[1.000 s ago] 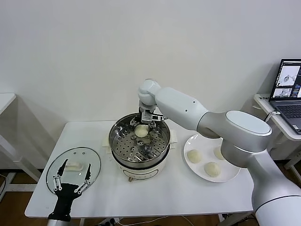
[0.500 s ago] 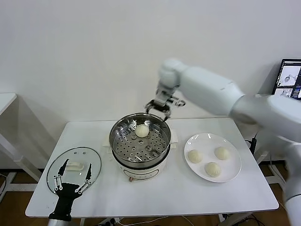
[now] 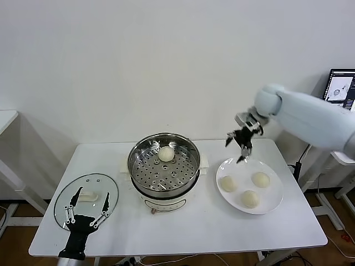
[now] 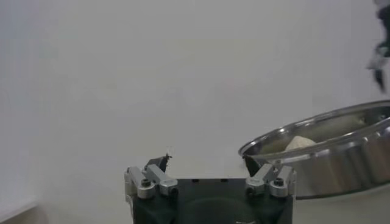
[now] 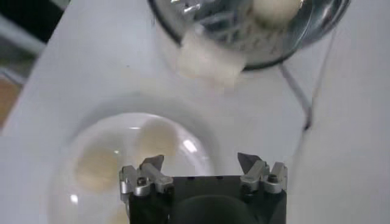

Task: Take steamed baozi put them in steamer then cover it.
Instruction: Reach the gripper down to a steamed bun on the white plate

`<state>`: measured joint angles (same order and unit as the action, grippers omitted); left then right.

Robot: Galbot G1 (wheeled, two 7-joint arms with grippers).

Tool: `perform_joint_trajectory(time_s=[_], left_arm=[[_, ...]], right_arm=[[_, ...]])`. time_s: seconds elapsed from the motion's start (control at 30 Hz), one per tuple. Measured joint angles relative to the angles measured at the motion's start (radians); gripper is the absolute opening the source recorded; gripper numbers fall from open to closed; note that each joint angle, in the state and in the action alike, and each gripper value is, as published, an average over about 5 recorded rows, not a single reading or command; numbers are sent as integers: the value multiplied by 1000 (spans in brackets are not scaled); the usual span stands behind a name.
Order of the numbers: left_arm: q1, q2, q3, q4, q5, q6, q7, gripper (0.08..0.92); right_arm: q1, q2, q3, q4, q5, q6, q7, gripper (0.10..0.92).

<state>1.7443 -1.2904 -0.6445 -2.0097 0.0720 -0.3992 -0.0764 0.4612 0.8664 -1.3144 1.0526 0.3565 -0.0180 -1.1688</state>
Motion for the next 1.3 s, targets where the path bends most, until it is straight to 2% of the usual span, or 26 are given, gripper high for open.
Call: perform_joint_trajectory(time_s=[0.37,0.9,1.3], left_arm=[[2,-4,-4,7,0,-1,-2,823],[3,-5,-9,14,-1,-7,-4,823],[0,-5,-15,13,-4,-6,-6,823]], right_arm=[[-107,9,-16,-20,27,-76,78,823],[-202,73,13,-91,3,-95,150,819],[-210,73,20,-93,-5,-96,171,663]])
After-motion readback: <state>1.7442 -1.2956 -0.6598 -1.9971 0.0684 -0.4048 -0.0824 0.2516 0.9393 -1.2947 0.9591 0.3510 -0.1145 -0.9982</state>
